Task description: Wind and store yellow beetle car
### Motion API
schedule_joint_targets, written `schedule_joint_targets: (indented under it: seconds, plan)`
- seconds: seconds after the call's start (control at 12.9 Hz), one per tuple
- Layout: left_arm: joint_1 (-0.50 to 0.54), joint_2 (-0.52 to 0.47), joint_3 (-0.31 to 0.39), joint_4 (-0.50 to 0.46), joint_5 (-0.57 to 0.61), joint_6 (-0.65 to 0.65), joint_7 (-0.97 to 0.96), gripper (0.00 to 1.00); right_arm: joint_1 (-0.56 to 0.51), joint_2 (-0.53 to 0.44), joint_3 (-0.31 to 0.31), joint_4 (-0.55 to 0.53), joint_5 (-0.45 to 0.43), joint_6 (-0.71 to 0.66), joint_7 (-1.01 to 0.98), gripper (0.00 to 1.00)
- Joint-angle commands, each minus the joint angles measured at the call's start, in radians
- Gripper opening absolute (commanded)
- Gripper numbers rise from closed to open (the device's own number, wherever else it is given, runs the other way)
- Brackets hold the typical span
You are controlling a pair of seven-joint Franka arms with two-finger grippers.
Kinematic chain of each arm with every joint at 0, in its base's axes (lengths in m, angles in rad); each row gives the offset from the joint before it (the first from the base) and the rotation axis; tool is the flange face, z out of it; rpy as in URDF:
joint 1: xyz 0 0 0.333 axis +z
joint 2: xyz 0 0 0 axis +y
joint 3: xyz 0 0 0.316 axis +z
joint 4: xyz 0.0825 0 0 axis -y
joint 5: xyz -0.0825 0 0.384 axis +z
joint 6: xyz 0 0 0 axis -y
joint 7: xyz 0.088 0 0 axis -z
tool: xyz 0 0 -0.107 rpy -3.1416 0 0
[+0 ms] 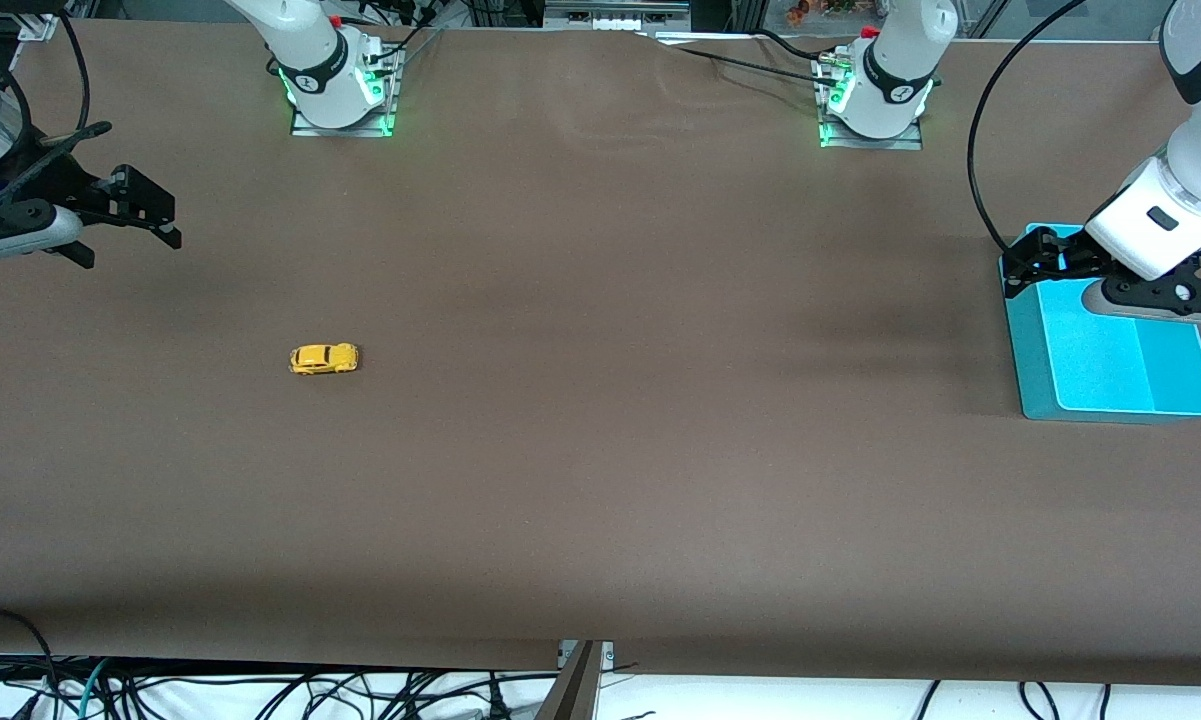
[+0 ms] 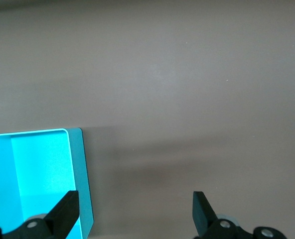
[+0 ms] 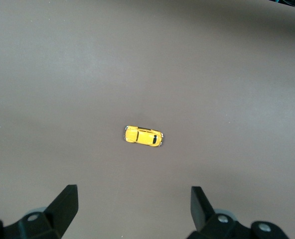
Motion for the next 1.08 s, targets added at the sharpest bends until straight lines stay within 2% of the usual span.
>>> schedule_joint_targets:
  seconds: [0.0, 1.01]
  plan:
    - [-0.007, 0.005, 0.004, 0.019, 0.003, -0.011, -0.006, 1.00, 0.017, 0.004, -0.016, 0.025, 0.015, -0.053, 0.015, 1.00]
    - [-0.008, 0.005, 0.003, 0.019, 0.003, -0.011, -0.007, 1.00, 0.017, 0.005, -0.025, 0.029, 0.003, -0.060, -0.002, 1.00]
